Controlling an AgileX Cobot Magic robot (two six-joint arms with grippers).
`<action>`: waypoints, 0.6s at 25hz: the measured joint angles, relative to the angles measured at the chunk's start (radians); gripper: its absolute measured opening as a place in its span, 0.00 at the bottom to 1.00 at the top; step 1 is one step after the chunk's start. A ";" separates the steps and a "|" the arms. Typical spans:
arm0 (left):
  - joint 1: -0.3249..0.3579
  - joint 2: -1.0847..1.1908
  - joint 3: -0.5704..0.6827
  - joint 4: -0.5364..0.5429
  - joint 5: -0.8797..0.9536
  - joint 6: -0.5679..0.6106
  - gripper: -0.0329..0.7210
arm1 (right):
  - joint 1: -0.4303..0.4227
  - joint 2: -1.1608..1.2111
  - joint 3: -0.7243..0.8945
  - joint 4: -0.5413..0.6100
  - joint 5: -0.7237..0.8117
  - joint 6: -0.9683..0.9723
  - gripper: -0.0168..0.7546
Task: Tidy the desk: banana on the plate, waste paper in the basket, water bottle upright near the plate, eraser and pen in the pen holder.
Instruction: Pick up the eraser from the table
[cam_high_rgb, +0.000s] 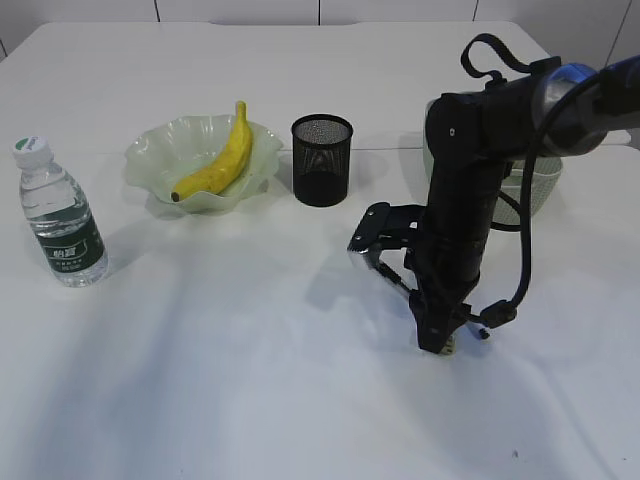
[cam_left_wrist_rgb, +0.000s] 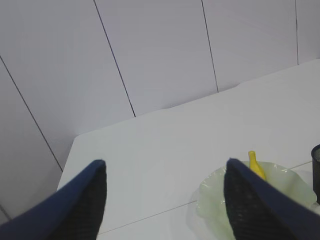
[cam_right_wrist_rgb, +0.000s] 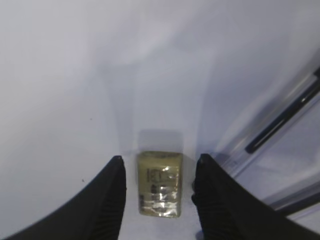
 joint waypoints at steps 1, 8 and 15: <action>0.000 0.000 0.000 0.000 0.000 0.000 0.73 | 0.000 0.000 0.000 -0.005 0.005 0.000 0.47; 0.000 0.000 0.000 0.000 0.000 0.000 0.73 | 0.000 0.000 0.000 -0.021 0.026 0.002 0.46; 0.000 0.000 0.000 0.000 0.000 0.000 0.73 | 0.000 0.000 0.000 -0.028 0.028 0.004 0.46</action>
